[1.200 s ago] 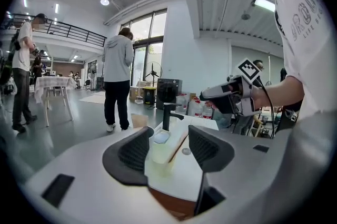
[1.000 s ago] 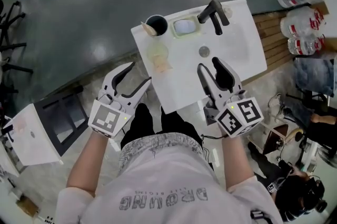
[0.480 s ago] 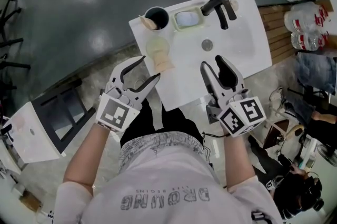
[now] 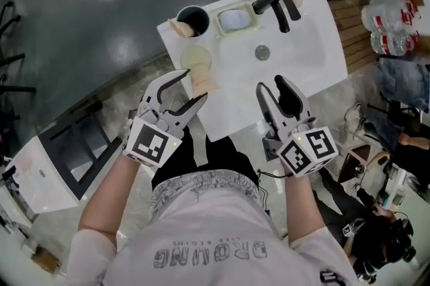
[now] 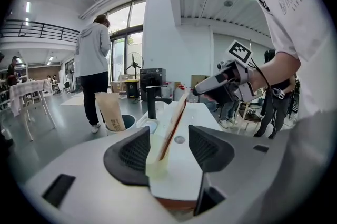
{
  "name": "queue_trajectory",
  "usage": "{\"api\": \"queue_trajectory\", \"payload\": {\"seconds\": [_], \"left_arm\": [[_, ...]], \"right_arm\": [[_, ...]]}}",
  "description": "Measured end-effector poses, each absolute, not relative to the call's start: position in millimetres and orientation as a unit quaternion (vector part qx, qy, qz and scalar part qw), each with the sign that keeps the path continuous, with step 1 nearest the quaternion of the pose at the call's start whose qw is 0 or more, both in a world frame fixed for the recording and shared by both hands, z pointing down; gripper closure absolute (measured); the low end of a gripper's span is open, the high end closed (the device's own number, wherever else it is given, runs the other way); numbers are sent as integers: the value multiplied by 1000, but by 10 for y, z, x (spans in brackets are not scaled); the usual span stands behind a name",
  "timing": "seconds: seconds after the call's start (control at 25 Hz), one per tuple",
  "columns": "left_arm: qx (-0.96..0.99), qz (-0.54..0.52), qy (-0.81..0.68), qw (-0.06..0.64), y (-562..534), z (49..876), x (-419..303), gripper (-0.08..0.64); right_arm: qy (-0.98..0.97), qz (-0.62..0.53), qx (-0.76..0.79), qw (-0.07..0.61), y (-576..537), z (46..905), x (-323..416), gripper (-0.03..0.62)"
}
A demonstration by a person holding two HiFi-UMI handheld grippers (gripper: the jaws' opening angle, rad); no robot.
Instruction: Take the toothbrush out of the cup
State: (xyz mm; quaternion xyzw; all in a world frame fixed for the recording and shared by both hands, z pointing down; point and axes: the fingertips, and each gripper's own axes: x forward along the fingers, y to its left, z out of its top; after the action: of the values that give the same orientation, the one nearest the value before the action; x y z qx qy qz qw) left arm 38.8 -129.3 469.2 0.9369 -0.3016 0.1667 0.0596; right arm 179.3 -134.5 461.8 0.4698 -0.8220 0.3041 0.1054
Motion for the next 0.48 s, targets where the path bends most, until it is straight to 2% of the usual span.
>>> {"api": "queue_trajectory", "payload": {"seconds": [0.48], "left_arm": [[940, 172, -292, 38, -1356, 4748, 509, 322]], "right_arm": [[-813, 317, 476, 108, -1303, 4729, 1839, 376]]}}
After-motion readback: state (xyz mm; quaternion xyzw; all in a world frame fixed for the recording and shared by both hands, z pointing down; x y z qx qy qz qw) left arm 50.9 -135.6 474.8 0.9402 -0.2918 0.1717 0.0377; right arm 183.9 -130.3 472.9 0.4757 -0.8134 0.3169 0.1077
